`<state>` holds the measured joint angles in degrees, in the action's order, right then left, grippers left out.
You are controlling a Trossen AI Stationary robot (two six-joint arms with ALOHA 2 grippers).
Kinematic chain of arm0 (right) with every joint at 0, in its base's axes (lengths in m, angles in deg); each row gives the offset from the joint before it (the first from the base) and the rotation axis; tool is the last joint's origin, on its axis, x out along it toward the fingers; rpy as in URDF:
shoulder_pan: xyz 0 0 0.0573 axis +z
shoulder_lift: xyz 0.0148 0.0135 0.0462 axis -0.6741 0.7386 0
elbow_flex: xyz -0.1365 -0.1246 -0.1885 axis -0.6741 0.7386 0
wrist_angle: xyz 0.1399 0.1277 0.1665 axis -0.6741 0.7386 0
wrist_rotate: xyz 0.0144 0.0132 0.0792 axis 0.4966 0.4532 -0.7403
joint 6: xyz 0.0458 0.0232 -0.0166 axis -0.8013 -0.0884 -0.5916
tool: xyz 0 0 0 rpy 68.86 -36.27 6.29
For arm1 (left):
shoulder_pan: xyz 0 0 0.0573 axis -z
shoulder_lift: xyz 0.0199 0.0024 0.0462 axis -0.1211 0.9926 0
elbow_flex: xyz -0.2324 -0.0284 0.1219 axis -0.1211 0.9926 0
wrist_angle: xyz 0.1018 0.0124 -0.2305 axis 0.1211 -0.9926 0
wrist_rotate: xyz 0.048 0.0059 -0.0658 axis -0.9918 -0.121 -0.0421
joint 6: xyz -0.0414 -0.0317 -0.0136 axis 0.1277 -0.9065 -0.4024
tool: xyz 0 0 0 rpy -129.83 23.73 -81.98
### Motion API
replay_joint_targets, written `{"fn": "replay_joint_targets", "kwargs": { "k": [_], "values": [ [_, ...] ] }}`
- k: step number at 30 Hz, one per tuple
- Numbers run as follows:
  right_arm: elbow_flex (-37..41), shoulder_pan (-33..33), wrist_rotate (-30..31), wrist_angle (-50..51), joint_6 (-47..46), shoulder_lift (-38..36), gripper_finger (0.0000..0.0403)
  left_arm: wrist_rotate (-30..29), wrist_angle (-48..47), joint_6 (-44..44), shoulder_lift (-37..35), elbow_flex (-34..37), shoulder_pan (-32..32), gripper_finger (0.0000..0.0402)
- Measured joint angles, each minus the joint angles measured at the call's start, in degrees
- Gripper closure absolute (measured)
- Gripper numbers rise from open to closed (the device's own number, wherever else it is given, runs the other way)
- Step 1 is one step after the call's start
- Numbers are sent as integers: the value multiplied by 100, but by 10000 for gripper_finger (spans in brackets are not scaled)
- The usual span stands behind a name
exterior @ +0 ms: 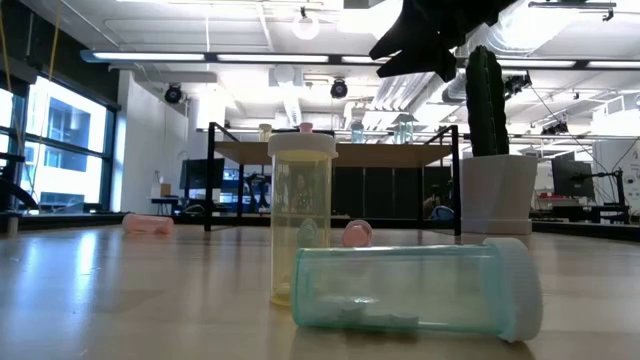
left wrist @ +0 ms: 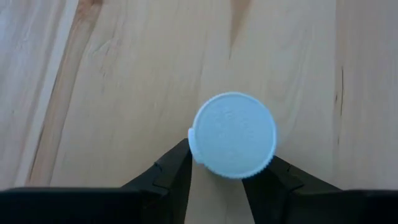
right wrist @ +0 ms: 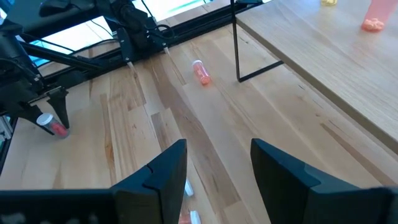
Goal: Pick and place medicine bottles onto shelf by color
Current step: Put the left blue pill bottle on the shelf aligned with the other blue pill bottle
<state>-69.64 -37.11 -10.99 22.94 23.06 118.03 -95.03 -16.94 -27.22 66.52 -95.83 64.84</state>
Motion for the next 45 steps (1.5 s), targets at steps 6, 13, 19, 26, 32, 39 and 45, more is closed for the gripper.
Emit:
{"fn": "replay_joint_targets", "kwargs": {
  "k": [6, 13, 19, 26, 32, 39, 45],
  "values": [
    [0, 0, 0, -7, -2, 0, 233, -90, 4, 24, 0, 0, -4, 292],
    [0, 0, 0, -7, -2, 0, 233, -364, 72, 26, 0, 0, -3, 293],
    [0, 0, 0, -7, -2, 0, 233, -487, 76, 90, 0, 0, -2, 293],
    [0, 2, -3, -36, -3, 0, 233, -496, 72, 91, 0, 0, -18, 306],
    [0, 23, -446, -125, -5, 0, 233, -401, 70, 178, -64, 0, -257, 309],
    [0, 383, -692, -389, 187, 0, 233, -84, -12, 946, -502, -2, -843, 308],
    [0, 652, -694, -698, 505, 0, 233, 385, -393, 2006, -1016, -2, -1612, 307]
  ]
}}
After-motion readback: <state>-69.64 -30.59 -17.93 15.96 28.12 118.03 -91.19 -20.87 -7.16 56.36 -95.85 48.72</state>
